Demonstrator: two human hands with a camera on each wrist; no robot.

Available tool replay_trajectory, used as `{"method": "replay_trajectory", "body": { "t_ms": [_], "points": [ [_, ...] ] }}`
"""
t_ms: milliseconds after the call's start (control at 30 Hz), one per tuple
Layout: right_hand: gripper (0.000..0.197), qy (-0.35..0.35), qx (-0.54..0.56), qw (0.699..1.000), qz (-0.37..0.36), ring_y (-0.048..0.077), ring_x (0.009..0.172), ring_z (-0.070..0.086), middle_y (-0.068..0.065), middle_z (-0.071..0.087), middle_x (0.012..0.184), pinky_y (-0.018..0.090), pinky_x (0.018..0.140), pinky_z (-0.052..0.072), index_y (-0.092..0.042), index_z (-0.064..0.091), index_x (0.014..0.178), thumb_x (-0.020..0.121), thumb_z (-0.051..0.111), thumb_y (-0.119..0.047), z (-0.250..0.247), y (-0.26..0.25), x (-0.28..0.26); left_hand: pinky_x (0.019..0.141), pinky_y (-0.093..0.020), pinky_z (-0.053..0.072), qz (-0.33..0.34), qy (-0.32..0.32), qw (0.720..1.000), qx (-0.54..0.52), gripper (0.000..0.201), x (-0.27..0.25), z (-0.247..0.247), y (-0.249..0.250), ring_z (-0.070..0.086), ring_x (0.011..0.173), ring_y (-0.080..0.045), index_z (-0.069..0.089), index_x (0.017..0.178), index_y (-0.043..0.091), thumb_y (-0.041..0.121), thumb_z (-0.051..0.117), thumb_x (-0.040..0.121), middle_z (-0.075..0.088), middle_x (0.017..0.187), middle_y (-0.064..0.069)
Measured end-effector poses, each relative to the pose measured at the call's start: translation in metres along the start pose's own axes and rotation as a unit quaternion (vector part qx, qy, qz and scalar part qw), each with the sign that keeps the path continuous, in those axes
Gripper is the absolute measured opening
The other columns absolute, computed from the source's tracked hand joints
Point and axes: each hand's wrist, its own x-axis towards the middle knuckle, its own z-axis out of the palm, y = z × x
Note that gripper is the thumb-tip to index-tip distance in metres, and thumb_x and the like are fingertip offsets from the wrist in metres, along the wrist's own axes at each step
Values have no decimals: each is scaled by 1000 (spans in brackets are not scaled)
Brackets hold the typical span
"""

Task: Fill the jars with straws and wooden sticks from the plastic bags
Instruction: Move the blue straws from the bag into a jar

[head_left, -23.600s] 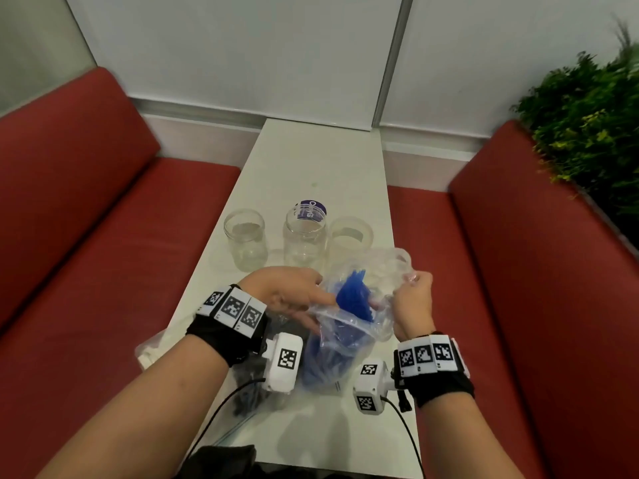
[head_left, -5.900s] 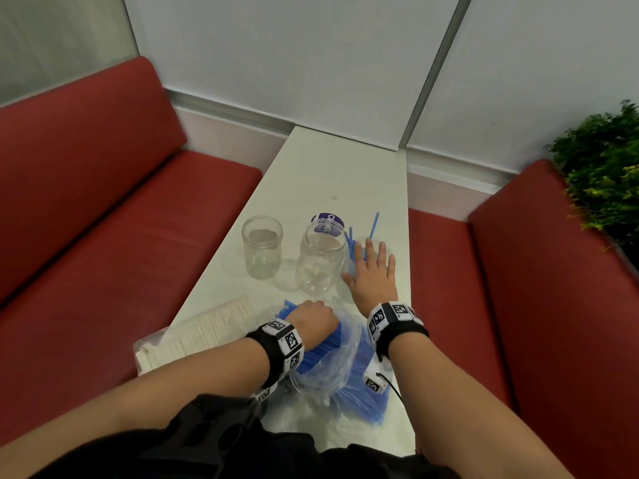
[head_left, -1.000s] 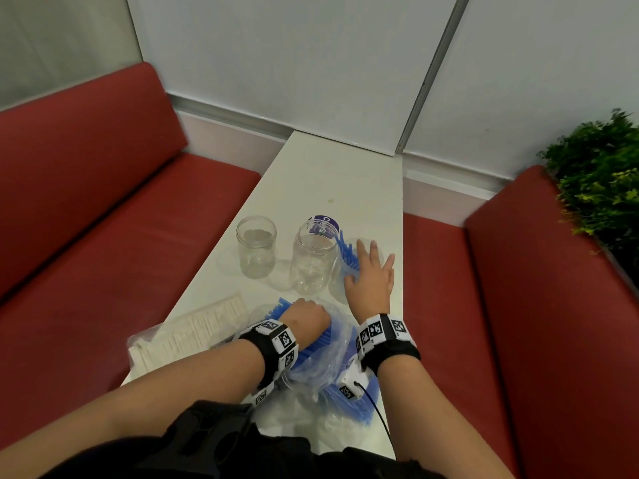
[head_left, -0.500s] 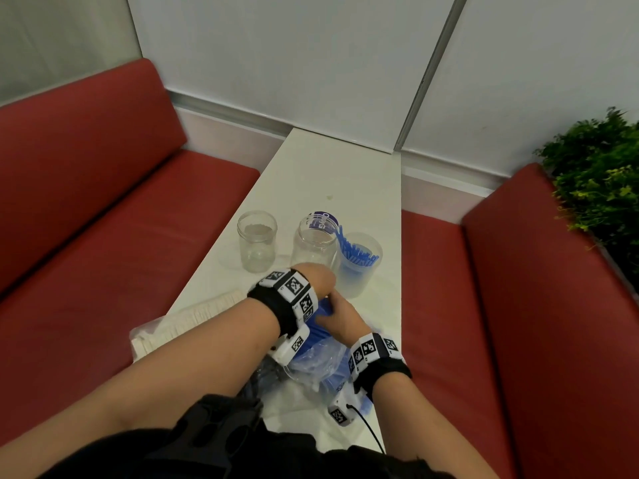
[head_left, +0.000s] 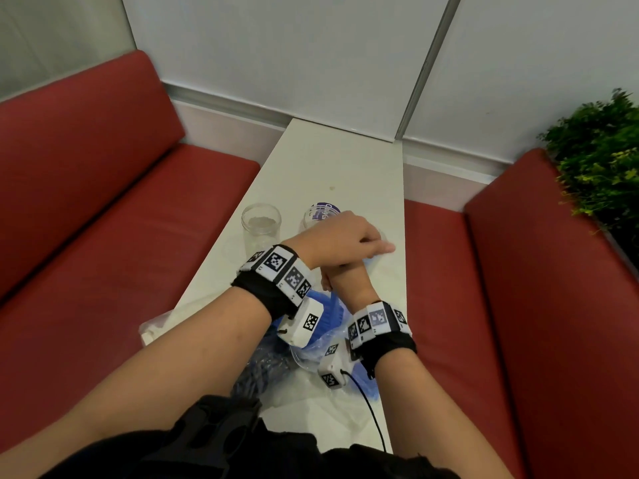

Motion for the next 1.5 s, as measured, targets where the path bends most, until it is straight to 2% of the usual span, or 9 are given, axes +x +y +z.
{"method": "replay_trajectory", "body": {
  "t_ms": [100, 200, 400, 567, 733, 867, 1000, 1233, 1500],
  "points": [
    [34, 6, 79, 997, -18, 14, 43, 39, -2, 41, 48, 27, 50, 39, -11, 48, 67, 99, 56, -8, -14, -11, -3, 96, -31, 50, -14, 139, 933, -332, 45, -3, -10, -7, 68, 99, -5, 73, 105, 26, 59, 45, 95, 74, 100, 8],
    [38, 30, 165, 984, -54, 14, 42, 39, -4, 42, 48, 29, 48, 40, -17, 54, 65, 96, 68, -34, -35, -41, -5, 90, -37, 55, -83, 199, 835, -507, 49, -8, -22, -30, 70, 99, -18, 72, 108, 12, 50, 42, 101, 75, 98, -4],
    [46, -25, 240, 954, -176, 19, 45, 30, 2, 32, 52, 31, 51, 39, -19, 43, 64, 93, 69, -43, -62, -117, -18, 87, -40, 57, -279, -57, 738, -612, 55, -27, 3, -69, 68, 108, -29, 64, 118, -2, 46, 44, 101, 68, 119, -19],
    [44, -18, 242, 950, -198, 21, 48, 26, 5, 30, 54, 35, 54, 38, -8, 44, 70, 98, 64, -35, -54, -125, -28, 84, -46, 58, -267, -97, 561, -777, 52, -30, 31, -62, 68, 105, -37, 71, 100, -11, 38, 54, 98, 68, 109, -27],
    [53, -18, 245, 951, -189, 26, 50, 23, 8, 27, 53, 34, 55, 41, -11, 33, 65, 96, 66, -39, -58, -119, -34, 63, -31, 62, -298, -76, 597, -741, 43, -24, 40, -54, 74, 81, -29, 74, 68, -4, 28, 63, 94, 72, 79, -17],
    [48, -28, 224, 953, -201, 24, 49, 25, 13, 25, 56, 33, 56, 43, -12, 39, 65, 96, 67, -36, -63, -119, -30, 56, -32, 61, -297, -87, 548, -777, 41, -21, 44, -45, 74, 77, -29, 73, 75, -3, 32, 61, 93, 72, 82, -16],
    [49, -26, 194, 961, -194, 22, 49, 35, 8, 32, 55, 36, 61, 49, -1, 46, 68, 98, 65, -35, -67, -117, -30, 26, -10, 25, -310, -109, 559, -761, 38, -20, 46, -44, 43, 34, -4, 65, 64, 9, 27, 56, 97, 55, 58, 0],
    [43, -87, -13, 984, -156, 21, 79, 74, 15, 70, 74, 28, 76, 60, 0, 62, 72, 97, 67, -34, -90, -105, -32, 26, -11, 14, -304, 5, 561, -770, 17, -32, 66, -58, 28, 30, -3, 66, 90, 5, 19, 56, 93, 49, 59, -1],
    [6, -142, -34, 988, -44, 30, 83, 76, 14, 77, 87, 32, 81, 62, -7, 79, 92, 88, 76, -11, -122, -99, -23, 33, -15, 26, -328, 125, 659, -666, 26, -31, 70, -72, 39, 38, -6, 57, 88, 4, 26, 52, 100, 57, 62, -5]
  ]
}}
